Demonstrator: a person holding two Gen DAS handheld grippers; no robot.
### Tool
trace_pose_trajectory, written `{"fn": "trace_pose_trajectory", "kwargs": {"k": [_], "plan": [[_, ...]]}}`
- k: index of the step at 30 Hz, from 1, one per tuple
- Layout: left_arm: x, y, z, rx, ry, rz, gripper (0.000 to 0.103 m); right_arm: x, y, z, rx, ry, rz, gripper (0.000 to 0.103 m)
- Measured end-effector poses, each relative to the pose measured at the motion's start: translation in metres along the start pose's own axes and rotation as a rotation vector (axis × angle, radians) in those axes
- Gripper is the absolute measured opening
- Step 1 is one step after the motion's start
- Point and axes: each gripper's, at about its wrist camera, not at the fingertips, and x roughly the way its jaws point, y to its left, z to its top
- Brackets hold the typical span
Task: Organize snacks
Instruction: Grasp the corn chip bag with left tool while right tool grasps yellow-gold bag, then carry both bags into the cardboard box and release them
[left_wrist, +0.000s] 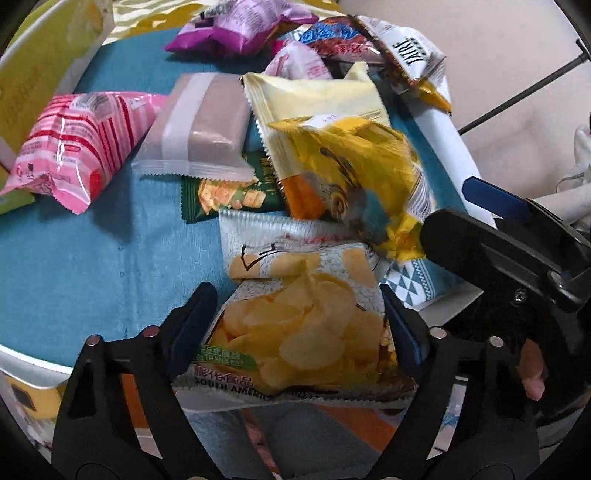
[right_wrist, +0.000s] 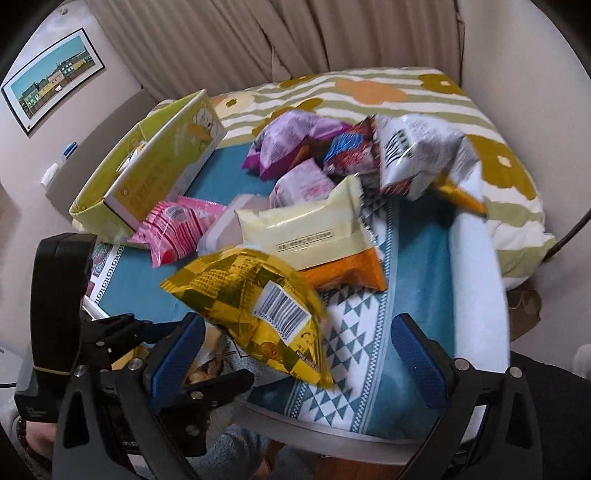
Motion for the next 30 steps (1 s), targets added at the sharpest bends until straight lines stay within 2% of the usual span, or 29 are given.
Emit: {"fn": "trace_pose_trajectory", "kwargs": {"k": [5,14,17,22,23,24,25,30], "plan": [[0.004,0.004,0.002,-0.002,0.005,-0.011,0.072,0.018,0.000,0.004,-0.002,0.022,0.053,0.100],[-0.001,0.024,0.002,-0.015,0.002,0.012,0.067,0.042,-0.014,0.005,0.026,0.075,0.034,0.100],[-0.003,0.031,0.002,-0.023,0.002,0.023,0.065,0.045,-0.020,0.001,0.049,0.084,0.041,0.090],[-0.006,0.037,0.004,-0.029,0.003,0.032,0.064,0.043,-0.021,-0.003,0.051,0.088,0.028,0.084],[-0.006,0.038,0.005,-0.029,0.003,0.032,0.063,0.042,-0.020,-0.003,0.048,0.087,0.025,0.080],[-0.008,0.039,0.005,-0.028,0.003,0.033,0.063,0.041,-0.019,-0.004,0.043,0.088,0.018,0.070],[-0.010,0.039,0.006,-0.026,0.002,0.035,0.063,0.040,-0.019,-0.004,0.042,0.090,0.016,0.065],[-0.025,0.030,0.008,-0.017,-0.017,0.042,0.062,0.028,-0.022,-0.007,0.073,0.076,0.037,0.059]]}}
